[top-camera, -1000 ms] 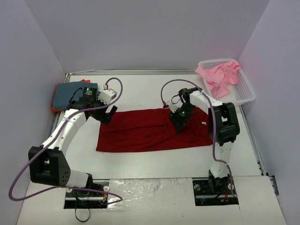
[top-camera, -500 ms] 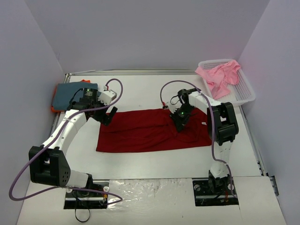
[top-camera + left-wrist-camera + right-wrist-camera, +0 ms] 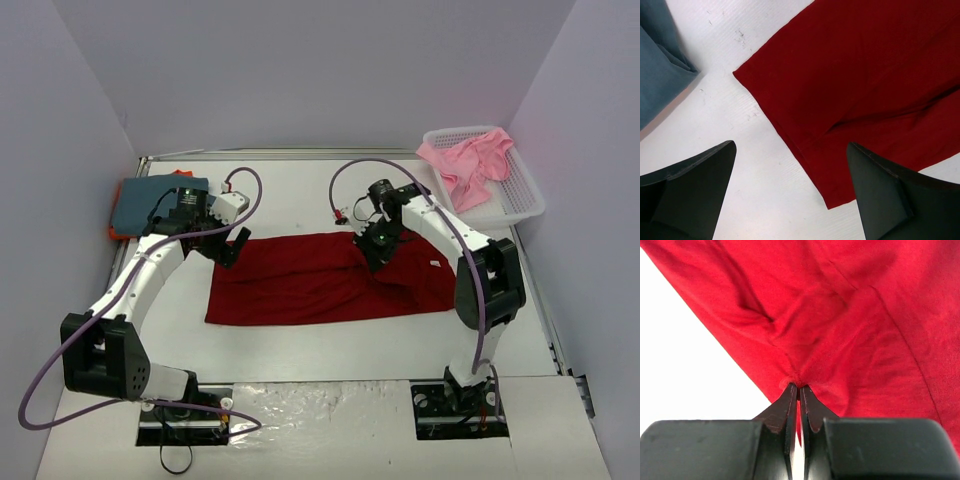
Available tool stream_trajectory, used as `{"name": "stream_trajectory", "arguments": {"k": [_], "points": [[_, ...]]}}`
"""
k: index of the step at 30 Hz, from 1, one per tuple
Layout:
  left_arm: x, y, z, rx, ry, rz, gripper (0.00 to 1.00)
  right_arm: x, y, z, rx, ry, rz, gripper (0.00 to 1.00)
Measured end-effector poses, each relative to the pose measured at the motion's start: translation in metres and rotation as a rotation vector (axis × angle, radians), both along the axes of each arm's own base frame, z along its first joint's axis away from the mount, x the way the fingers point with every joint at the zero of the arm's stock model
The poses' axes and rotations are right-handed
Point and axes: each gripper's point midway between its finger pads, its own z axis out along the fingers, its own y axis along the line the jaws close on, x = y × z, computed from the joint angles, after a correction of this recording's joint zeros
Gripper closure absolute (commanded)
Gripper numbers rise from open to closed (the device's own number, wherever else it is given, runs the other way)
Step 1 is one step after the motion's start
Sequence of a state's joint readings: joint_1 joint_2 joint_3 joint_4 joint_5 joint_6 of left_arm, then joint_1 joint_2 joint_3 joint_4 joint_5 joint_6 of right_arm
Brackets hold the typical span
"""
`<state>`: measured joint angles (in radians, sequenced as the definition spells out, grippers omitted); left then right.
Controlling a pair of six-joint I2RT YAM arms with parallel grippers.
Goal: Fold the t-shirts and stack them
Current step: Fold the other side of the tshirt into a rectangle
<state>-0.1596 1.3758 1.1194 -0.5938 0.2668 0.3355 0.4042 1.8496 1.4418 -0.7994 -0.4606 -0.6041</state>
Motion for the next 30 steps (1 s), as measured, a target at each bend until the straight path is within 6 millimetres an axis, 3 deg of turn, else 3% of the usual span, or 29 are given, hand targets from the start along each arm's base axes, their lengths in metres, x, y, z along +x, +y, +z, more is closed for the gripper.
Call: {"name": "stream_trajectory", "arguments": {"k": [4,7,8,9,13,18,21,23,24,26,27,30], "points": [[-0.001,-0.002,0.003,-0.006,-0.007,-0.005,0.07,-0.010,0.012,0.010,-0.003,-0.024,0.037,1.00],[-0.001,-0.002,0.003,-0.009,-0.008,-0.007,0.08,-0.022,0.021,0.006,-0.015,-0.012,0.079,1.00],[-0.001,-0.002,0.003,-0.010,-0.008,-0.008,0.07,-0.028,0.023,0.003,-0.020,-0.001,0.094,0.94],[-0.001,-0.003,0.003,-0.011,-0.008,-0.009,0.07,-0.034,0.025,0.000,-0.025,0.010,0.110,0.73],[-0.001,-0.004,0.002,-0.015,-0.003,-0.013,0.07,-0.059,0.034,-0.013,-0.037,0.077,0.180,0.60],[-0.001,-0.005,-0.002,-0.013,0.010,-0.016,0.07,-0.065,0.037,-0.021,-0.037,0.109,0.211,0.56],[-0.001,-0.005,-0.002,-0.013,0.009,-0.018,0.09,-0.061,0.030,-0.017,-0.036,0.110,0.193,0.60],[-0.002,-0.007,-0.002,-0.013,0.009,-0.023,0.21,-0.054,0.022,-0.011,-0.030,0.097,0.165,0.70],[-0.002,-0.009,-0.001,-0.013,0.008,-0.029,0.35,-0.049,0.018,-0.008,-0.025,0.084,0.151,0.76],[-0.002,-0.012,0.001,-0.016,0.007,-0.047,0.51,-0.040,0.006,0.002,-0.014,0.050,0.111,0.92],[-0.003,-0.015,0.002,-0.016,0.007,-0.058,0.66,-0.034,-0.001,0.008,-0.008,0.029,0.089,0.97],[0.002,-0.024,0.009,-0.024,0.001,-0.093,0.93,-0.021,-0.025,0.023,-0.002,-0.029,0.008,1.00]]}}
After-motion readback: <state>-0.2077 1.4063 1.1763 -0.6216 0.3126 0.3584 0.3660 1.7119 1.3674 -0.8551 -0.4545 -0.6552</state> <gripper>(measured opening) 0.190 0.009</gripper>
